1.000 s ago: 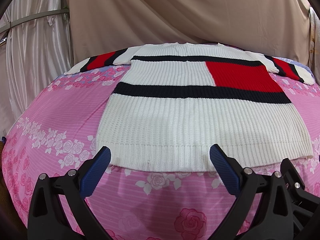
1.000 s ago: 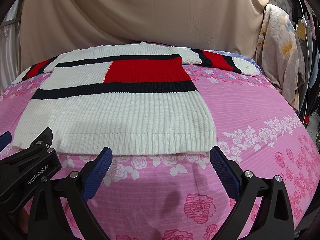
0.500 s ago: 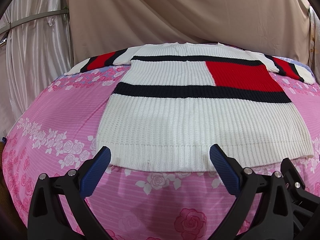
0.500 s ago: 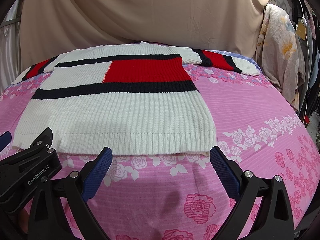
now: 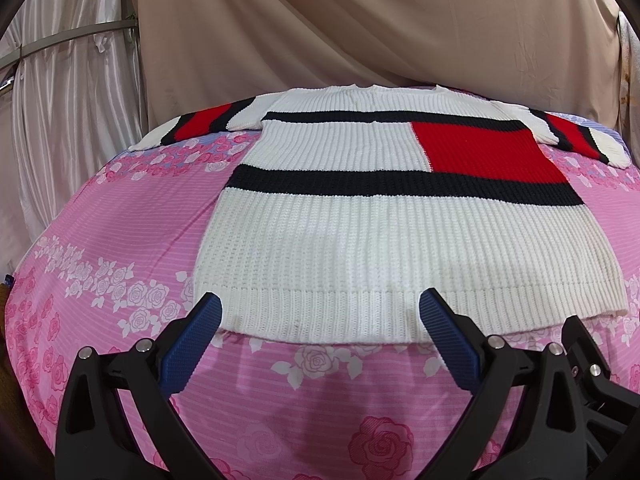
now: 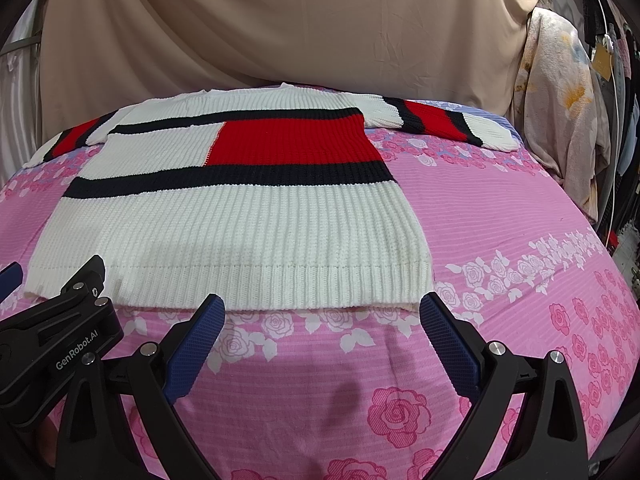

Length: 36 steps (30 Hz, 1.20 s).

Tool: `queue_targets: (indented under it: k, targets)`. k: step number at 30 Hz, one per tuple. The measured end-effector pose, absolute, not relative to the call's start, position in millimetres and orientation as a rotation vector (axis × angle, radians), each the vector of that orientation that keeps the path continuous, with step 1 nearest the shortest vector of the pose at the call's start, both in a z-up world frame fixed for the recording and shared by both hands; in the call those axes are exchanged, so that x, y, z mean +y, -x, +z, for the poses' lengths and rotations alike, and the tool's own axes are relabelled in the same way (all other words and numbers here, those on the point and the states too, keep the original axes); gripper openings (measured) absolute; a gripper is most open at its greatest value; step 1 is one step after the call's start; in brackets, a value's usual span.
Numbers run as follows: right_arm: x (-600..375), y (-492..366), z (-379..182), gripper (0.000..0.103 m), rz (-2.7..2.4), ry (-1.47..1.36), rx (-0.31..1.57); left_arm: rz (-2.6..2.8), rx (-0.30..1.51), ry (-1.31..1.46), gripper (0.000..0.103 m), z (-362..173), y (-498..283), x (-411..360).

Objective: Fold small clothes

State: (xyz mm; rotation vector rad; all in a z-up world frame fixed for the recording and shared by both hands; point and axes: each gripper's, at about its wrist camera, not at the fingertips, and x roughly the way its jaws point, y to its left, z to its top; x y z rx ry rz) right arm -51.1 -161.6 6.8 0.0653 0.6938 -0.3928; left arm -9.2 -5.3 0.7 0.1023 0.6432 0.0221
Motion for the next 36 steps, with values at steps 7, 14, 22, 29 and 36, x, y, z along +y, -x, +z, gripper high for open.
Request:
queue_targets:
  k: [7, 14, 22, 29, 36]
  targets:
    - [-162, 51, 6, 0.098, -0.391, -0.066, 0.697, 0.021, 0.645, -0.102, 0.097, 1, 9, -6]
    - [-190, 43, 15, 0.096, -0.296, -0.12, 0.745, -0.101, 0.739, -0.014, 0.098, 10, -1, 16]
    - [-379, -24, 64, 0.097, -0.41, -0.311, 0.692, -0.03, 0.616, 0.025, 0.098, 76, -59, 70]
    - [-552, -119, 56, 0.088, -0.623, -0.459, 0.69, 0.006, 0.67, -0.002, 0.098, 81, -142, 82]
    - [-652, -174, 12, 0.083, -0.757, -0.641, 0.71, 0.005, 0.734, 0.019, 0.098, 74, -212, 88]
